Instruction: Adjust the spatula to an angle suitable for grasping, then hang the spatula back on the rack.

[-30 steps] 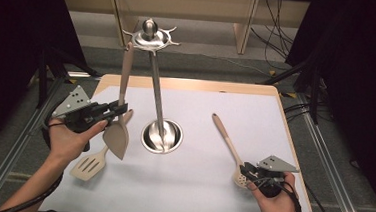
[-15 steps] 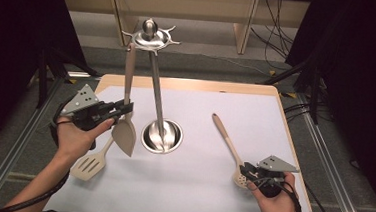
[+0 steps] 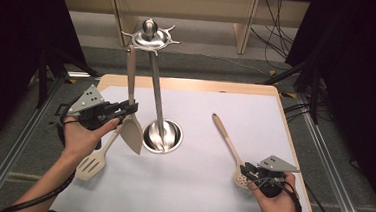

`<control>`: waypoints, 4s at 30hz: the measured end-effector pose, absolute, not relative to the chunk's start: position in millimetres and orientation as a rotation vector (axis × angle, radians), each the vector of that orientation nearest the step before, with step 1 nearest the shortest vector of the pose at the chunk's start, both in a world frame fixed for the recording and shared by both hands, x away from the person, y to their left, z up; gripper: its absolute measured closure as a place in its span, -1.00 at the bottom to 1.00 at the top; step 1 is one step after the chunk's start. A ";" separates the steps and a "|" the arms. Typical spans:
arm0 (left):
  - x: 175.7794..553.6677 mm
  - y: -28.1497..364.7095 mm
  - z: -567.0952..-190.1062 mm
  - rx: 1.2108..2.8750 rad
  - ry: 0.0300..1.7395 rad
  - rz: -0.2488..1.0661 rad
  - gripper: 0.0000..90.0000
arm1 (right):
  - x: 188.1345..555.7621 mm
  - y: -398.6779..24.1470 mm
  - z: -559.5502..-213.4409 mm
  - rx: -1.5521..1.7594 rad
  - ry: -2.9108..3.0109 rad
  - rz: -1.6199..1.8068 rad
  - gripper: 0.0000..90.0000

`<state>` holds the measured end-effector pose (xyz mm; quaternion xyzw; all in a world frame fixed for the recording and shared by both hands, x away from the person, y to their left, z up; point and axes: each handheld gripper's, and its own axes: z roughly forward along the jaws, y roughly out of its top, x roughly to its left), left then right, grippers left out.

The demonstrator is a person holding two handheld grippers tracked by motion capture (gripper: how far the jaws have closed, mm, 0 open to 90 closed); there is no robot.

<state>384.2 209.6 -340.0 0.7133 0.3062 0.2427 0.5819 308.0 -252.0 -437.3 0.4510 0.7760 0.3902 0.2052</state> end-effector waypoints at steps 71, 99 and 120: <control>367.1 199.9 -240.7 1.407 0.638 0.662 0.99 | 306.6 -251.1 -435.5 1.296 2.151 1.094 0.66; 388.6 203.4 -225.3 1.368 0.691 0.692 0.99 | 306.5 -250.7 -435.2 1.312 2.152 1.098 0.67; 396.7 211.1 -223.5 1.412 0.708 0.739 0.83 | 308.8 -252.7 -436.2 1.271 2.168 1.094 0.66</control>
